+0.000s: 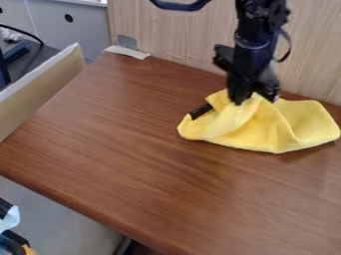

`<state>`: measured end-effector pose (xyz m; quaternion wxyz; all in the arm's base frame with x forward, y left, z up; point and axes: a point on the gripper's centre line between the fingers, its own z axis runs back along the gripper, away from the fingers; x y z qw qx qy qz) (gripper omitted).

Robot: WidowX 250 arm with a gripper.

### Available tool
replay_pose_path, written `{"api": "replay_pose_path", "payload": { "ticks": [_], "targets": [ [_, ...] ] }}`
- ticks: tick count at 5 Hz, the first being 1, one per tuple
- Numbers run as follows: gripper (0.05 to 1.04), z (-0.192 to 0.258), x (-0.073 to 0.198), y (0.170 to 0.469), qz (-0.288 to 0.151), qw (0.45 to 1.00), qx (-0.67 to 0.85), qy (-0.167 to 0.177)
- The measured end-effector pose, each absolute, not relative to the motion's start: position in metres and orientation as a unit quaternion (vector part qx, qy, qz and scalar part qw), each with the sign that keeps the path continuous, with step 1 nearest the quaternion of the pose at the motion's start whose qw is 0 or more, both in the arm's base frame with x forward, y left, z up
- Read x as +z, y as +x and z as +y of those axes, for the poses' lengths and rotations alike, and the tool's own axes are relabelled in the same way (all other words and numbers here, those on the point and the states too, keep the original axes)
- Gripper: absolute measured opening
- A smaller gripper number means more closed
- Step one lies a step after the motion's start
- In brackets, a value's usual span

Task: Unfold the cloth from the top to the bottom

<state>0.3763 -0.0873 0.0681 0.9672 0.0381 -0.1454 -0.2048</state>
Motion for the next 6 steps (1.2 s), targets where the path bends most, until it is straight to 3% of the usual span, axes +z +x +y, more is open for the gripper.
{"api": "replay_pose_path", "payload": {
  "ticks": [4,6],
  "targets": [
    [0.052,-0.13,0.071,0.277,-0.154,0.91,-0.385,0.011],
    [0.052,-0.119,0.049,0.245,-0.115,0.894,-0.432,0.014]
  ]
}}
